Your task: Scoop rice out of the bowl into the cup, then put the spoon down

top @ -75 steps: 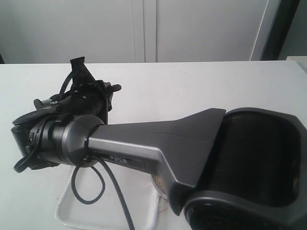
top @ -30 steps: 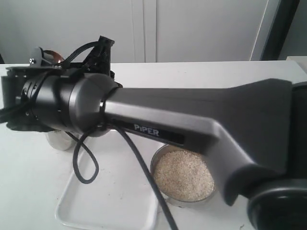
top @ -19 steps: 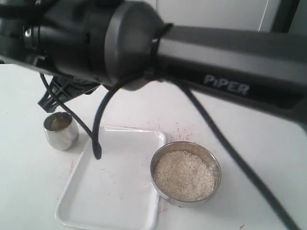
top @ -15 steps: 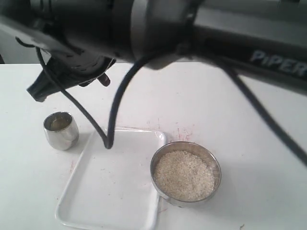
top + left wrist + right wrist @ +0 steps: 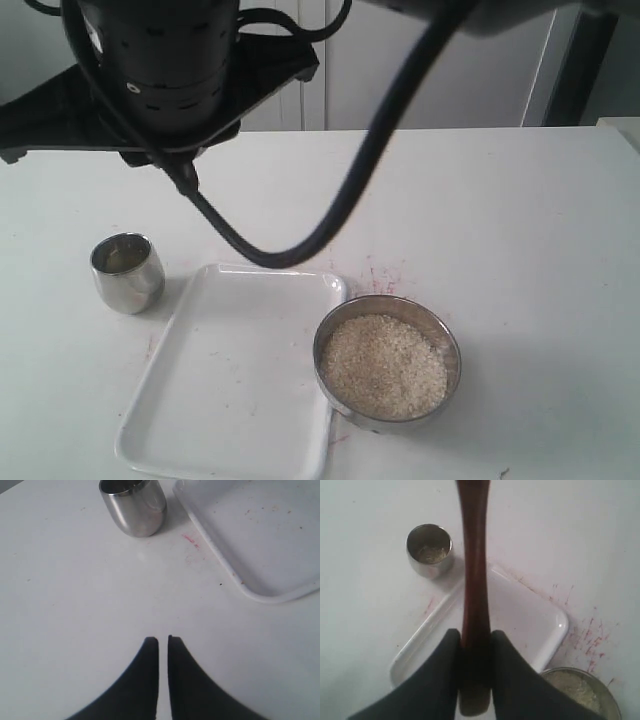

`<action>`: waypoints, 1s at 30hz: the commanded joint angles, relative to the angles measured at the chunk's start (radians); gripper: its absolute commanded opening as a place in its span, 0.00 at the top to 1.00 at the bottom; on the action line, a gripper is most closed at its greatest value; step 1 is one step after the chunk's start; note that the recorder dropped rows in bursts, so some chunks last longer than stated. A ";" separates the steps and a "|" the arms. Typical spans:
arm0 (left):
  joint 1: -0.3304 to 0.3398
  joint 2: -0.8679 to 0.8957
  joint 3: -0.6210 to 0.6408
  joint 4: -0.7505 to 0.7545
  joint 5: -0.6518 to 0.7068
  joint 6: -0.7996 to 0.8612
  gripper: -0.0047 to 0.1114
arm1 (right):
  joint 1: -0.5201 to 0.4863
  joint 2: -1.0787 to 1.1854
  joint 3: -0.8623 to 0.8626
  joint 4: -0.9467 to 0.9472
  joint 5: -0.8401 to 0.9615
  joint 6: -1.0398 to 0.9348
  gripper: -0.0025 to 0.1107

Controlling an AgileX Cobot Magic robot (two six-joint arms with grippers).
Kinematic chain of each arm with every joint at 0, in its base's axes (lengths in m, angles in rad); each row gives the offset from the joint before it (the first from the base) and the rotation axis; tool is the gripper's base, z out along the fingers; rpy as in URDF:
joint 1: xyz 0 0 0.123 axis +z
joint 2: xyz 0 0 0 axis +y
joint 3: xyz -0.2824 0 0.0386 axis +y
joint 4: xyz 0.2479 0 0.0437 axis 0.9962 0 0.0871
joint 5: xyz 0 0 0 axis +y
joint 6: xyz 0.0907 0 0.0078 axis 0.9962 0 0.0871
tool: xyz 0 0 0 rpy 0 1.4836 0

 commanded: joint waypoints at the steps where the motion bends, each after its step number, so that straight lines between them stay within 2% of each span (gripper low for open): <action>1: 0.000 -0.003 0.009 -0.002 0.033 -0.006 0.84 | 0.001 -0.011 0.003 0.045 0.010 0.061 0.98; 30: 0.000 -0.003 0.009 -0.002 0.033 -0.006 0.84 | -0.009 -0.008 0.003 0.178 0.010 0.408 0.98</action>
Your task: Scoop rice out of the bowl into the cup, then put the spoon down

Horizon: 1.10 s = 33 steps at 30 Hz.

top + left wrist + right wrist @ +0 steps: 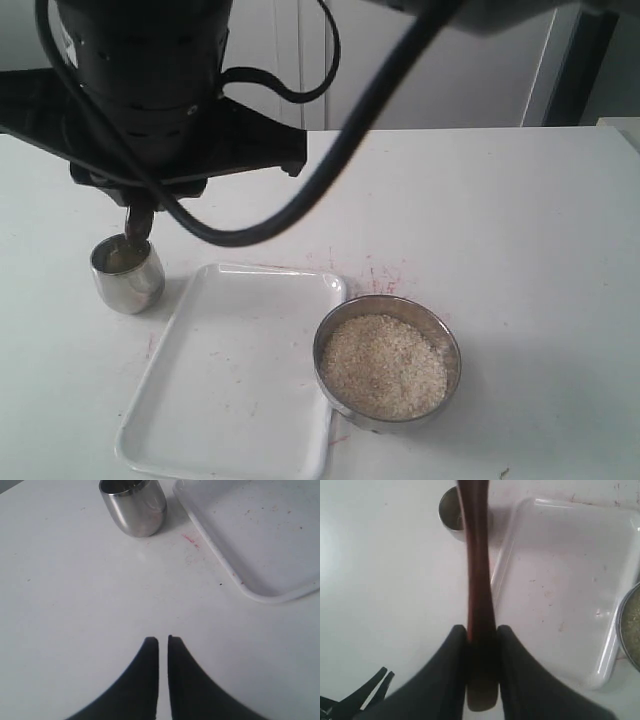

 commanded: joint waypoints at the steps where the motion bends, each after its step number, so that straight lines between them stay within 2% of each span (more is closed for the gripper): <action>1: 0.000 -0.003 0.009 -0.002 0.033 -0.006 0.84 | -0.009 -0.003 0.003 0.022 -0.002 0.039 0.98; 14: 0.000 -0.003 0.009 -0.002 0.033 -0.006 0.84 | -0.007 0.123 0.008 0.080 -0.002 0.074 0.98; 33: 0.000 -0.003 0.009 -0.002 0.033 -0.006 0.84 | -0.009 0.156 0.285 0.032 -0.002 0.079 0.98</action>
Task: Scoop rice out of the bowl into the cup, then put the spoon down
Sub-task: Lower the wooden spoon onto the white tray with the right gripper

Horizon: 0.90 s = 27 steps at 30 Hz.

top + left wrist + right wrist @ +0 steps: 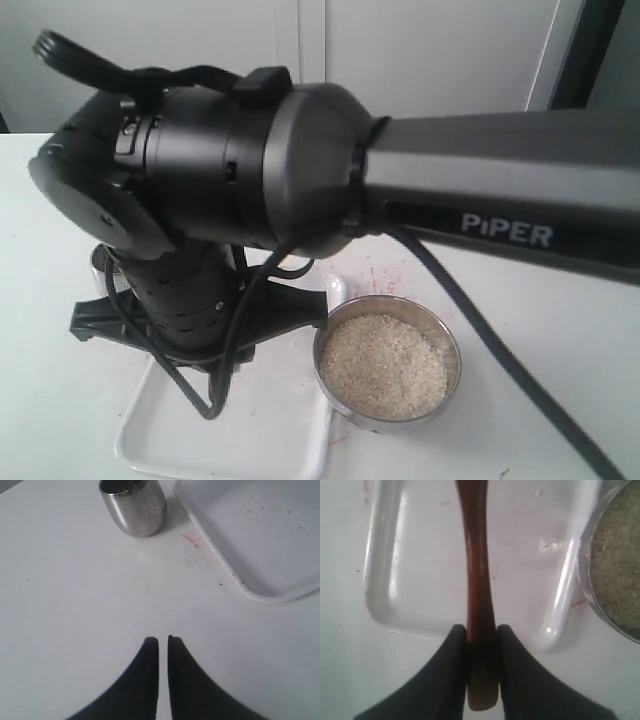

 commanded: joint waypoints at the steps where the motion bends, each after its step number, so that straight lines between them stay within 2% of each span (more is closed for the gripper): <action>1: 0.000 -0.003 0.009 -0.002 0.033 -0.006 0.84 | -0.009 0.017 0.036 -0.006 0.002 0.006 0.98; 27: 0.000 -0.003 0.009 -0.002 0.033 -0.006 0.84 | -0.009 0.165 0.044 0.039 -0.068 -0.029 0.98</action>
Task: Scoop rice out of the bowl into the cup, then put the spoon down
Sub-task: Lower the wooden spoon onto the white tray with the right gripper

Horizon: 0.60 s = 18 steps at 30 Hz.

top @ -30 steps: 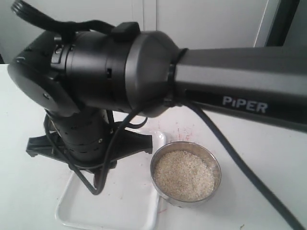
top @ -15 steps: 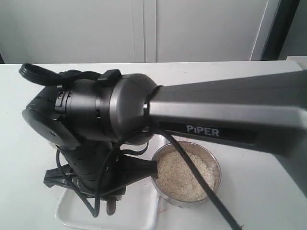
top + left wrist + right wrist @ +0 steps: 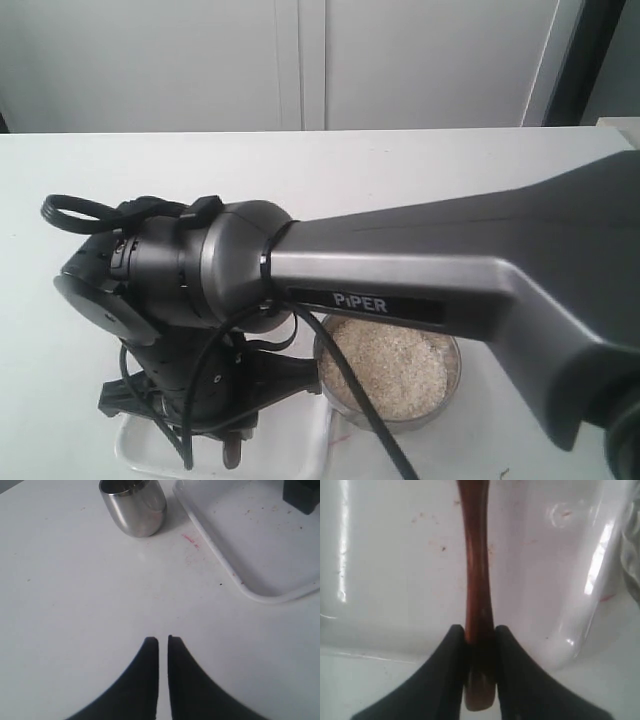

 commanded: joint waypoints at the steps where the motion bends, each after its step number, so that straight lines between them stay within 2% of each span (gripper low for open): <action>1: 0.000 -0.003 0.009 -0.002 0.033 -0.006 0.84 | -0.009 0.002 0.003 -0.016 -0.040 -0.014 0.98; 18: 0.000 -0.003 0.009 -0.002 0.033 -0.006 0.84 | -0.011 0.037 0.003 -0.037 -0.084 -0.041 0.98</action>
